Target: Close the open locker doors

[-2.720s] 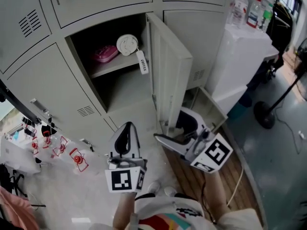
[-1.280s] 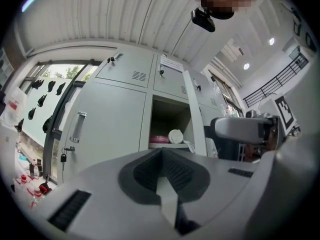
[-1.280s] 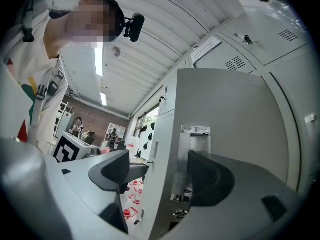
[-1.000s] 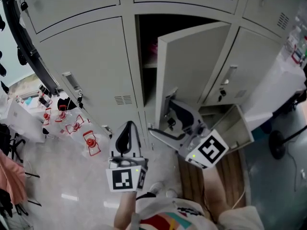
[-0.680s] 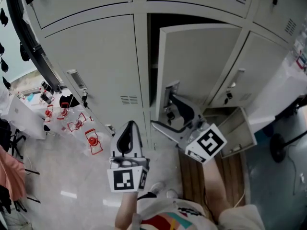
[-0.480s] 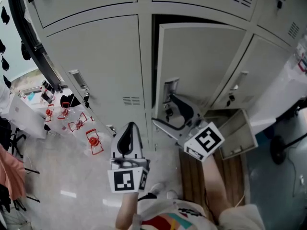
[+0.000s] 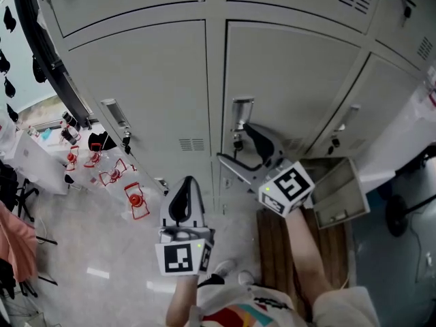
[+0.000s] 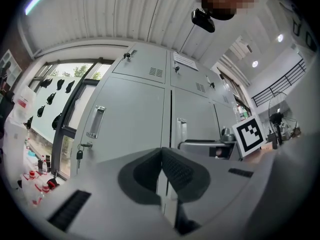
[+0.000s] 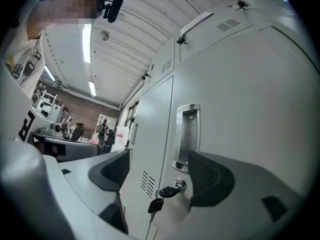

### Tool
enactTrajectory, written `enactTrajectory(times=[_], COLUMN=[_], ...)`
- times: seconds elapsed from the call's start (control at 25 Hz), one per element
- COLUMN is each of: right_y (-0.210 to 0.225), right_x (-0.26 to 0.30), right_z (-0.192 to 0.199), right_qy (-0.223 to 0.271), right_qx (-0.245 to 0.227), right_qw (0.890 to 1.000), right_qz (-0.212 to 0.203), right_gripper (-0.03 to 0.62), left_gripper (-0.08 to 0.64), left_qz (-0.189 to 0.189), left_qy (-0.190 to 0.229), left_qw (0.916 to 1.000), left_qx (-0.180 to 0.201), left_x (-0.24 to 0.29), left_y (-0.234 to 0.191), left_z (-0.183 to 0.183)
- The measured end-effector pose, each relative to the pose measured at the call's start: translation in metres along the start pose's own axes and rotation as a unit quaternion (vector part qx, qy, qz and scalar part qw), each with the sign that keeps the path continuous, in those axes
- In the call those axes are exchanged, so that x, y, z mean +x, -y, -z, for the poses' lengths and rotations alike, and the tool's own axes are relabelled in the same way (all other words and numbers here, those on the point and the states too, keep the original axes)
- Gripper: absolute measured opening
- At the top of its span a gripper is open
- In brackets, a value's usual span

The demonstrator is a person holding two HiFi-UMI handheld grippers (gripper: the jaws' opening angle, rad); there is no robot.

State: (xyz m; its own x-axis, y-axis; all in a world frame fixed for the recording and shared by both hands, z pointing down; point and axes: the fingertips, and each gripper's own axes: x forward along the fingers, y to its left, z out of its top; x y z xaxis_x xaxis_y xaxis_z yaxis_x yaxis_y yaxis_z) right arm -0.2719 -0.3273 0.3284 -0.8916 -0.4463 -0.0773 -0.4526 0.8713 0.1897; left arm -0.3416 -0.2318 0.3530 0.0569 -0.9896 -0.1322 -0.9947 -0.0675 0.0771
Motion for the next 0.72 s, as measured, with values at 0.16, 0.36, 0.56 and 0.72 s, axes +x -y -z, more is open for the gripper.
enactTrajectory(times=[0.16, 0.36, 0.56, 0.72], right_y=[0.008, 0.009, 0.015, 0.015], right_x=[0.010, 0.015, 0.016, 0.016], right_z=[0.003, 0.009, 0.008, 0.008], right_qy=[-0.006, -0.032, -0.016, -0.016], right_qx=[-0.011, -0.005, -0.030, -0.029], right_qw=[1.000, 0.999, 0.999, 0.999], right_qz=[0.007, 0.007, 0.009, 0.014], right_gripper=[0.341, 0.341, 0.341, 0.341], left_gripper=[0.006, 0.006, 0.006, 0.006], left_qz=[-0.002, 0.003, 0.004, 0.004], left_qy=[-0.002, -0.004, -0.005, -0.002], left_qw=[1.0000, 1.0000, 1.0000, 1.0000], left_qx=[-0.003, -0.003, -0.002, -0.002], left_x=[-0.001, -0.001, -0.001, -0.001], left_y=[-0.004, -0.004, -0.003, -0.004], left_z=[0.001, 0.002, 0.002, 0.000])
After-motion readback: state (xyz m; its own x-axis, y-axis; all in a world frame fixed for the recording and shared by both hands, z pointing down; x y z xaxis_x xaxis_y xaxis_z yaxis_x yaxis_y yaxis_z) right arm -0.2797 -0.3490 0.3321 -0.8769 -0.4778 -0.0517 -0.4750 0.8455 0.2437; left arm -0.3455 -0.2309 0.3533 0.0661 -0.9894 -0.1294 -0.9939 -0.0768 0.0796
